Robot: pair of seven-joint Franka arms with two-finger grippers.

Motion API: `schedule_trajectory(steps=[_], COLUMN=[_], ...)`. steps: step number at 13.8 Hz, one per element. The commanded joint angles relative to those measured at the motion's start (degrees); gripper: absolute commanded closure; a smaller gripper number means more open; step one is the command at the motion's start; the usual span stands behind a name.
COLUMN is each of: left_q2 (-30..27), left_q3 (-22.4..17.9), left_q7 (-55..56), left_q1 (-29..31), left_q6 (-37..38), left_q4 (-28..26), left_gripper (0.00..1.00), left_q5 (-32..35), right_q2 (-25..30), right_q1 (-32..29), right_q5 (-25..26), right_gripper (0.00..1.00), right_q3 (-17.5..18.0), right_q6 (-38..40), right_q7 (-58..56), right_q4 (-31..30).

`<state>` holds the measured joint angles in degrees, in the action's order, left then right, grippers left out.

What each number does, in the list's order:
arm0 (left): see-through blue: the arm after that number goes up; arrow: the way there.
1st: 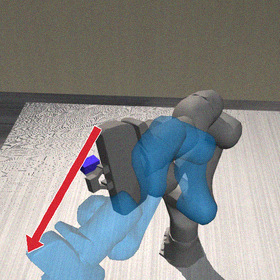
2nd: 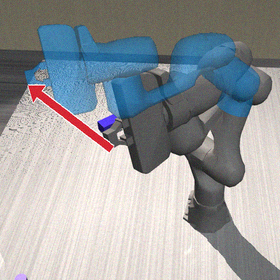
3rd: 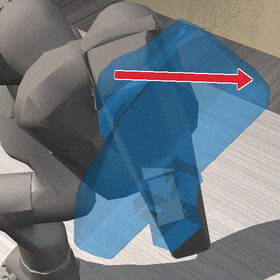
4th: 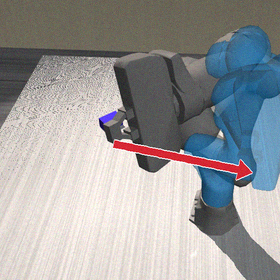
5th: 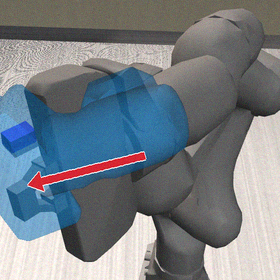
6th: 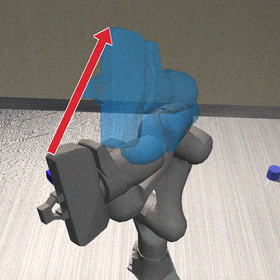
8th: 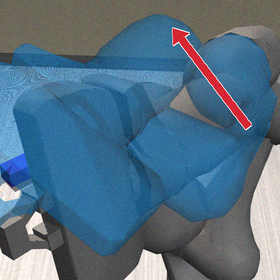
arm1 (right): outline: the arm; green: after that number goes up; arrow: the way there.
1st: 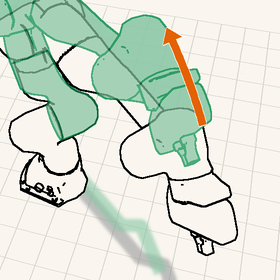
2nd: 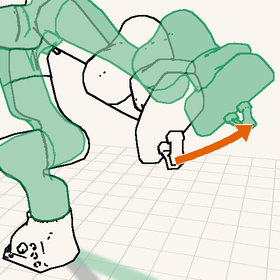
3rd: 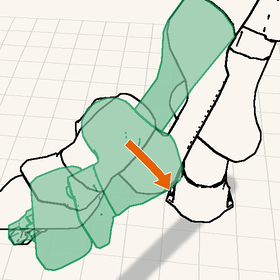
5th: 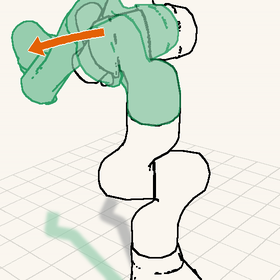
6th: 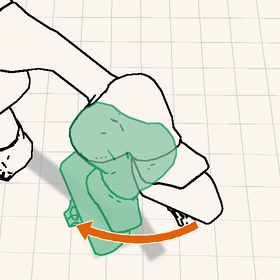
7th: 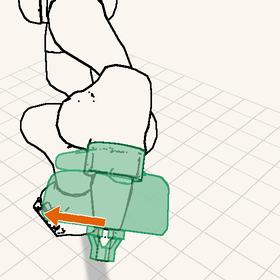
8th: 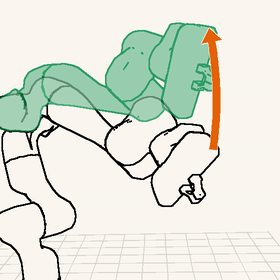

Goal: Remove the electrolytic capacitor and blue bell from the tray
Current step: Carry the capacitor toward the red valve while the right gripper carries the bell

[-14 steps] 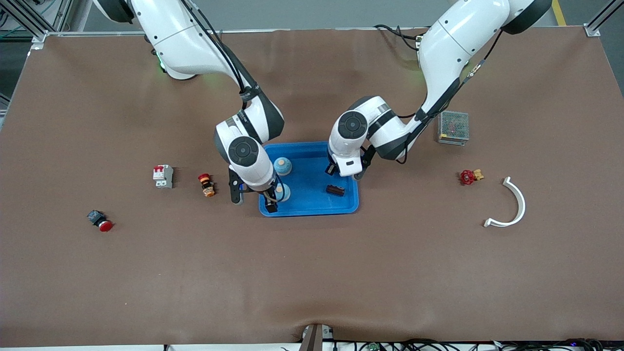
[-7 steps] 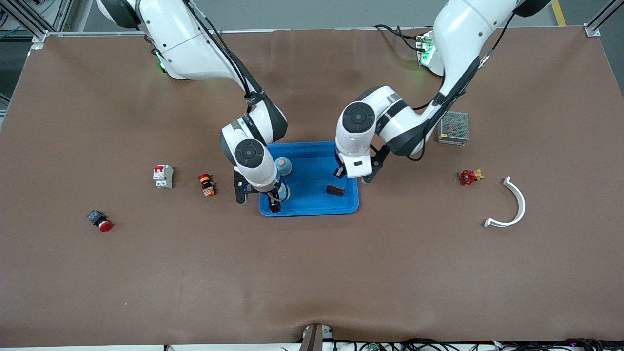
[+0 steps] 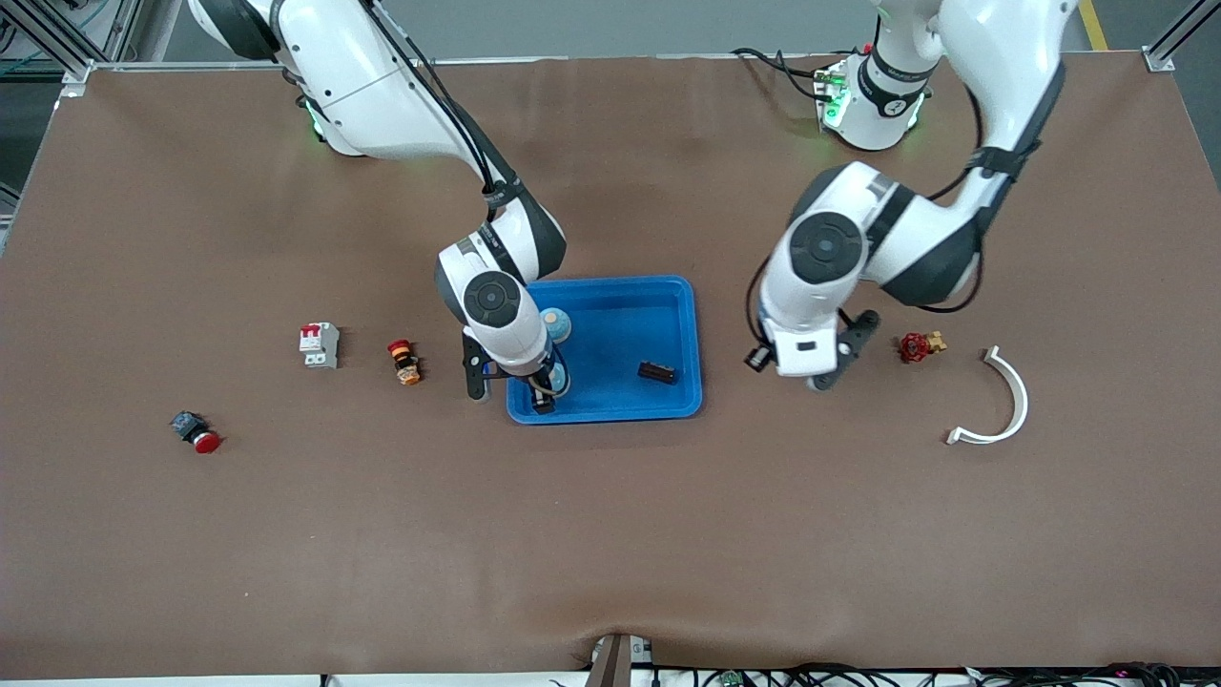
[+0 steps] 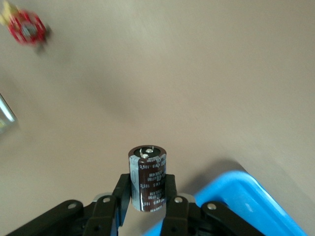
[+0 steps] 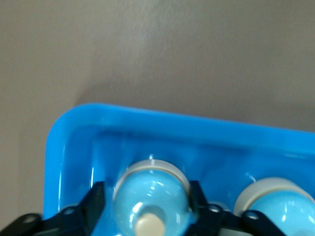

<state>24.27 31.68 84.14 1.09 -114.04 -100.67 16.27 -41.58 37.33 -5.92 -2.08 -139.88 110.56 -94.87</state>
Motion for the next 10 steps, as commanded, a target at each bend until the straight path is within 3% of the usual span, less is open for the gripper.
schedule_trajectory(steps=[1,6,10], left_q2=[-1.7,-0.1,2.8], left_q3=[0.5,0.4,0.1], left_q7=[-9.4,-21.9,-23.2], left_q1=[5.9,15.0,18.1], left_q6=[2.1,1.2,-1.4], left_q4=[-2.9,-6.6,-6.7], left_gripper=[1.00,1.00,1.00], left_q5=[-1.1,-1.1,2.5], right_q2=[-0.4,0.6,1.9], right_q1=[1.3,1.3,-1.0], right_q5=[-1.1,-1.2,-1.9], right_gripper=[1.00,1.00,1.00], right_q3=[0.1,1.6,1.8], right_q6=[-0.5,0.7,17.7], right_q7=[-0.3,-3.0,-25.6], right_q4=[1.5,2.8,8.3])
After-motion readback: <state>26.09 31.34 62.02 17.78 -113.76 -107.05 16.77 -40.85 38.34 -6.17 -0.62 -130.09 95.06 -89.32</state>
